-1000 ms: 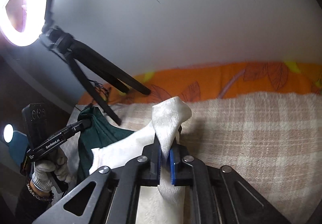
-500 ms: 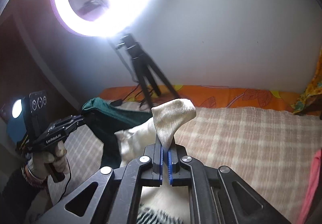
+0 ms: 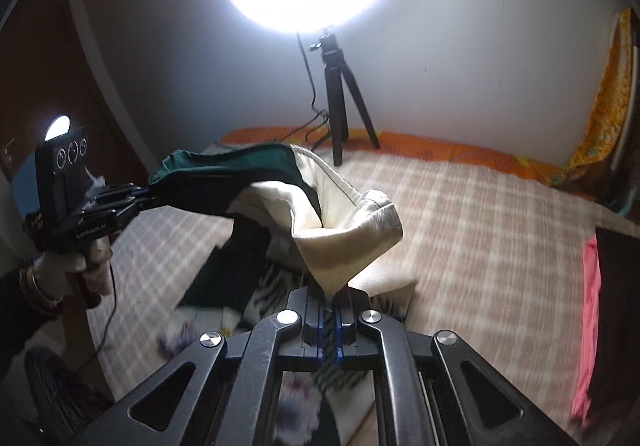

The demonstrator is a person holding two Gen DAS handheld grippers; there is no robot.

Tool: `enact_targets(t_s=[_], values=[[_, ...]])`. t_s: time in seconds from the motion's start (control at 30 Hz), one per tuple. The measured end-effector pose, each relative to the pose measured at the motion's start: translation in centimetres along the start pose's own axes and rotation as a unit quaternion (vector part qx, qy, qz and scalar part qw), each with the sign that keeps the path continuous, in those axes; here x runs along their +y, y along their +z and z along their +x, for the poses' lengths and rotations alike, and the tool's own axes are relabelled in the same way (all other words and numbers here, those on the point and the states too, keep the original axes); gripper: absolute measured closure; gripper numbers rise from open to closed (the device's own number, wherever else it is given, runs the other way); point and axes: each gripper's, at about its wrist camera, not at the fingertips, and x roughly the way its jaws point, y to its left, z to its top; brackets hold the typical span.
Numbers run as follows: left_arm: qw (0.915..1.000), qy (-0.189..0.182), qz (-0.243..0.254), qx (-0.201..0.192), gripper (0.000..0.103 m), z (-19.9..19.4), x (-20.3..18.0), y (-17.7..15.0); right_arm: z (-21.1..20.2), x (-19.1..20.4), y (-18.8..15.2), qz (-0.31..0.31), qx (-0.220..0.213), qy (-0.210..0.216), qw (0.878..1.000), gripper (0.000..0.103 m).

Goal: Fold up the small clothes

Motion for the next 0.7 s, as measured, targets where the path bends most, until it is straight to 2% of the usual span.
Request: enact_targets(t_s=[0.27,0.47,0.63,0.7], values=[[0.9988,0.01,0.031,0.037,0.102,-0.8,-1.8,-5.3,0.0,1.1,-5.6,-0.014,0.018,-0.024,0.999,0.102],[0.9945,0.026,0.072,0.072,0.102,-0.5,-3.1,-9.4,1.1,1.9,-9.9,-0.033,0.045,-0.04,0.998,0.102],[0.9888,0.031,0.117,0.088,0.102,-1.1,-4.4,-11.5,1.0,1.4,-11.6,-0.03,0.058,-0.056,0.996,0.102],[0.9876,0.034,0.119,0.096,0.102,-1.3,-4.2,-11.9,0.4,1.6,-12.2,-0.045,0.068,-0.068,0.994,0.097]])
